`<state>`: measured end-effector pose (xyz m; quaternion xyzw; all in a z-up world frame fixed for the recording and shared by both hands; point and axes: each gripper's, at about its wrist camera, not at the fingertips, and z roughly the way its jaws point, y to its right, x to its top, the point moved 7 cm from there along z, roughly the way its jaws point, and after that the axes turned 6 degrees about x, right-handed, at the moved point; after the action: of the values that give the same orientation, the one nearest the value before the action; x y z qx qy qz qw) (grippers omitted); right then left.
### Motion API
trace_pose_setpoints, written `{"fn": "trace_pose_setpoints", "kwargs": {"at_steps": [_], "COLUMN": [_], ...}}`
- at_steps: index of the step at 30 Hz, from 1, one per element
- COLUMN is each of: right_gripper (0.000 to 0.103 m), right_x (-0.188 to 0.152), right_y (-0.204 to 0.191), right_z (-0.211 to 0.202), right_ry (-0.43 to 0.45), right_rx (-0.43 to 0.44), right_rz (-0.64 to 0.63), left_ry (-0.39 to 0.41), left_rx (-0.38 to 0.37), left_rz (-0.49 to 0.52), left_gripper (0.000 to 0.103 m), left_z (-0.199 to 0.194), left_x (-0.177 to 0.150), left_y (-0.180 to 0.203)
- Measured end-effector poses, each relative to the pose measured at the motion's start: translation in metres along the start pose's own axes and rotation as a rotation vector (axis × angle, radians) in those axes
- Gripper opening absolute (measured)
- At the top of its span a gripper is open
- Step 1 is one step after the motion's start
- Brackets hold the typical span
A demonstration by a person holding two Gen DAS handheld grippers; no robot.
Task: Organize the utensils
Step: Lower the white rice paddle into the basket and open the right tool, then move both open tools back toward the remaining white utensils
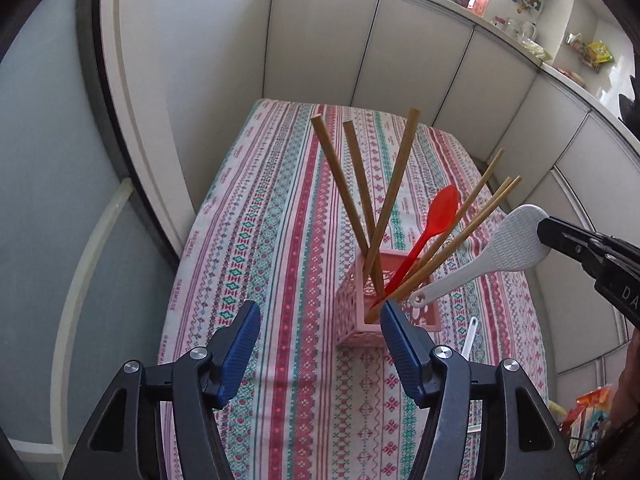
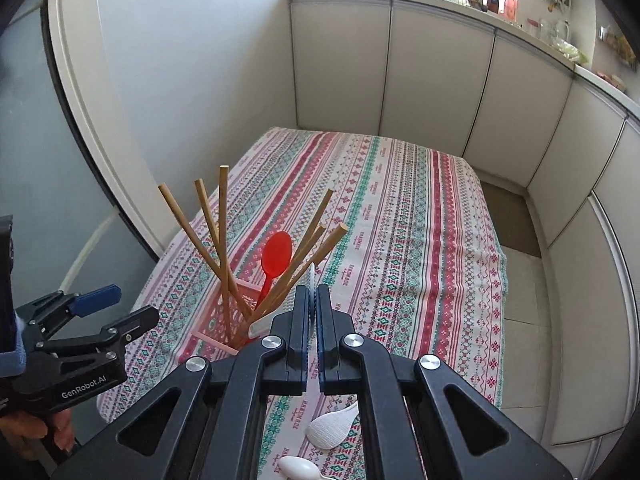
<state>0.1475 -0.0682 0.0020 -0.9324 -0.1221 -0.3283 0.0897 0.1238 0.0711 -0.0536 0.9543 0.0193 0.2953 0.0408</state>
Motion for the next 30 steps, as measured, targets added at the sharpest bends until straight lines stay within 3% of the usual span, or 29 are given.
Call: {"fn": "trace_pose_setpoints", "kwargs": {"at_steps": [5,8,14,22,30], "right_gripper": [0.003,0.005,0.017,0.03,0.047], "right_x": [-0.003,-0.005,-0.01,-0.033,-0.08], "right_y": [-0.007,-0.01,-0.003,0.028,0.076], "right_z": [0.018,0.022,0.009,-0.029,-0.05], "right_ry": [-0.034,-0.045,-0.039,-0.023,-0.047], "right_rx": [0.005,0.078,0.128,0.115,0.086], "right_rz": [-0.006,0.029,0.092,0.168,0.284], "left_ry": [-0.034,-0.042,-0.056,-0.081,-0.101], "left_rx": [-0.011,-0.012,-0.025,-0.046,-0.086], "left_rz": [0.0,0.012,0.021,0.076,0.163], "left_gripper": [0.064,0.065,0.072,0.076,0.082], "left_z": [0.008,0.01,0.01,0.009,0.004], "left_x": [-0.006,-0.007,-0.012,-0.024,-0.044], "left_y": [-0.002,0.001,0.006,0.027,0.055]}}
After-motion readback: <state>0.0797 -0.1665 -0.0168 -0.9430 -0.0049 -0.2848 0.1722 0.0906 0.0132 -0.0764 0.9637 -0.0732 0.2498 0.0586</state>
